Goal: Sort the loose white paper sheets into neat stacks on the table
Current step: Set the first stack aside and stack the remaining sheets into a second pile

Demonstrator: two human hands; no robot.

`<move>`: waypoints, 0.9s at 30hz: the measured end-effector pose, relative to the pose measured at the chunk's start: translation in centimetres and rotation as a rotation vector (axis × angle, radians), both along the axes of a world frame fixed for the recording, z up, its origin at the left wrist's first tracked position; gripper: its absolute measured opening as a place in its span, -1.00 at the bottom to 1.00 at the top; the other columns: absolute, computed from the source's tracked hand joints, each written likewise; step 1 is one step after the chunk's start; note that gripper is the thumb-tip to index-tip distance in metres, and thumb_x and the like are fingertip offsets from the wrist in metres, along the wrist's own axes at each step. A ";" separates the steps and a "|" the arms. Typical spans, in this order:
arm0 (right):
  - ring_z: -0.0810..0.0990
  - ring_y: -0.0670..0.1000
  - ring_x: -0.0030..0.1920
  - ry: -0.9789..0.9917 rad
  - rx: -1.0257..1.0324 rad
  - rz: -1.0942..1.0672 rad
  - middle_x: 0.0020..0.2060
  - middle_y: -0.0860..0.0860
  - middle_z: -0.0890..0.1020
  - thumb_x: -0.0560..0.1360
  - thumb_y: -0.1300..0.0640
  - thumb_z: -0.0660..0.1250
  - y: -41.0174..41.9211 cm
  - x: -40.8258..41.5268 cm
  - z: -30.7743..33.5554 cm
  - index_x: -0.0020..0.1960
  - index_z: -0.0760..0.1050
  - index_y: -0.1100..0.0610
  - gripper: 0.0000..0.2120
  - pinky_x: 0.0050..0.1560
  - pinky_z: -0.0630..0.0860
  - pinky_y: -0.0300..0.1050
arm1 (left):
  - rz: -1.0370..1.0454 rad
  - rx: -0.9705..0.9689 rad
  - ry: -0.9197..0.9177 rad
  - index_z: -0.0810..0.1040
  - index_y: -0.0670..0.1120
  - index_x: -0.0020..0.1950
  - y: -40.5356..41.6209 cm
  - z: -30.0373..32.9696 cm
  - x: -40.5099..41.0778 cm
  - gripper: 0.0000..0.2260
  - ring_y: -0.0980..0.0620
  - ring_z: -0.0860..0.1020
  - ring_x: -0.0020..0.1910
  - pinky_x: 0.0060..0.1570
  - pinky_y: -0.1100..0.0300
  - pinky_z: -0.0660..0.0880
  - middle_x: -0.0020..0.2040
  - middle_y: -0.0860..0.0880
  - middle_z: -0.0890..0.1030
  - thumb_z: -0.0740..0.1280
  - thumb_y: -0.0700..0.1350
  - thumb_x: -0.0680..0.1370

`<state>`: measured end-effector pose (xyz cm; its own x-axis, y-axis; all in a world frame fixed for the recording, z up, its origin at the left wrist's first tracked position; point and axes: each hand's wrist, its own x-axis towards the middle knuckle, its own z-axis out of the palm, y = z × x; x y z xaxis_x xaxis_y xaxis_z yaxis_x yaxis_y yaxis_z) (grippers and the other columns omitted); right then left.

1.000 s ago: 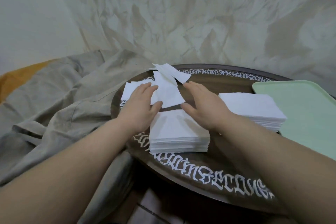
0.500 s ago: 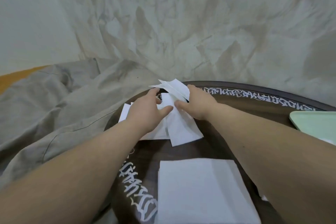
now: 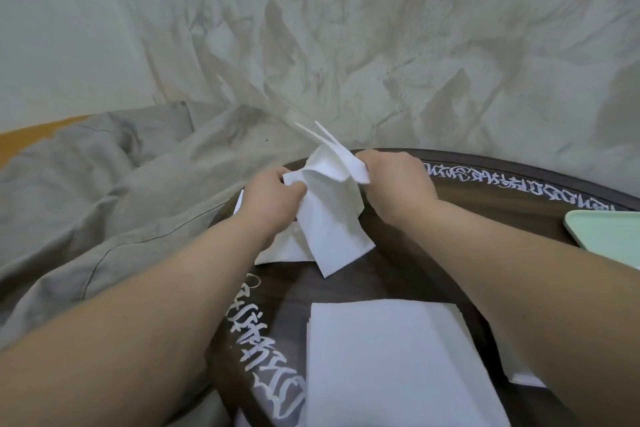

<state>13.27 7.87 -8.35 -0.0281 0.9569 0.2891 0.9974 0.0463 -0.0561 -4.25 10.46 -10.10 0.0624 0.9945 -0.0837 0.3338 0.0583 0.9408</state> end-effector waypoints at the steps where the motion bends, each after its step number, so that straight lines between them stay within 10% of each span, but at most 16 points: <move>1: 0.53 0.15 -0.15 -0.037 0.030 0.057 -0.12 0.06 0.60 0.50 0.26 0.17 -1.0 -0.1 0.3 0.08 0.45 0.10 -0.80 -0.19 0.41 -0.06 | 0.004 -0.030 -0.081 0.55 -0.14 -0.06 -0.5 0.7 0.0 -0.86 -0.13 0.63 -0.10 -0.03 -0.11 0.61 -0.10 -0.13 0.65 0.24 -0.16 0.45; 5: 0.57 0.19 -0.11 -0.117 0.033 0.306 -0.06 0.04 0.58 0.46 0.24 0.24 -4.9 -0.3 1.1 0.25 0.40 0.03 -0.63 -0.19 0.49 -0.02 | -0.004 -0.128 -0.413 0.56 -0.18 0.07 -2.9 4.1 0.6 -0.78 -0.08 0.63 -0.16 -0.26 0.08 0.62 -0.09 -0.14 0.65 0.12 -0.23 0.59; 10: 0.59 0.14 -0.17 -0.163 0.128 0.365 0.02 -0.02 0.59 0.29 0.21 0.48 -8.2 0.0 3.1 0.15 0.48 0.08 -0.56 -0.35 0.47 -0.09 | -0.213 -0.209 -0.576 0.48 -0.04 0.31 -6.0 7.2 0.3 -0.53 -0.07 0.62 0.11 0.05 0.01 0.57 0.16 -0.08 0.63 0.27 0.20 0.51; 17: 0.53 0.19 0.10 -0.144 0.131 0.425 0.28 0.05 0.49 0.37 0.27 0.41 -13.8 -0.1 6.2 0.40 0.33 0.08 -0.37 0.00 0.53 0.05 | -0.041 -0.167 -0.616 0.54 -0.06 0.02 -11.7 9.1 0.5 -0.90 0.04 0.62 -0.17 -0.18 0.17 0.55 -0.11 -0.02 0.65 0.31 -0.24 0.56; 22: 0.34 0.01 0.36 0.450 0.082 0.108 0.40 -0.06 0.38 0.48 0.35 0.12 -19.3 0.2 6.5 0.45 0.28 -0.01 -0.42 0.28 0.26 -0.21 | 0.014 -0.219 -0.849 0.53 -0.13 0.12 -16.1 9.6 -0.3 -0.85 0.01 0.67 -0.15 -0.13 0.08 0.63 -0.05 -0.05 0.69 0.26 -0.28 0.58; 27: 0.64 0.02 -0.13 1.182 0.121 -0.225 -0.12 0.00 0.66 0.58 0.04 0.17 -23.0 -1.0 5.0 -0.11 0.54 0.10 -0.77 0.01 0.55 0.00 | 0.003 -0.237 -0.932 0.46 -0.16 0.31 -19.9 7.4 -1.0 -0.71 -0.11 0.62 0.10 0.16 -0.11 0.52 0.17 -0.12 0.63 0.22 -0.29 0.59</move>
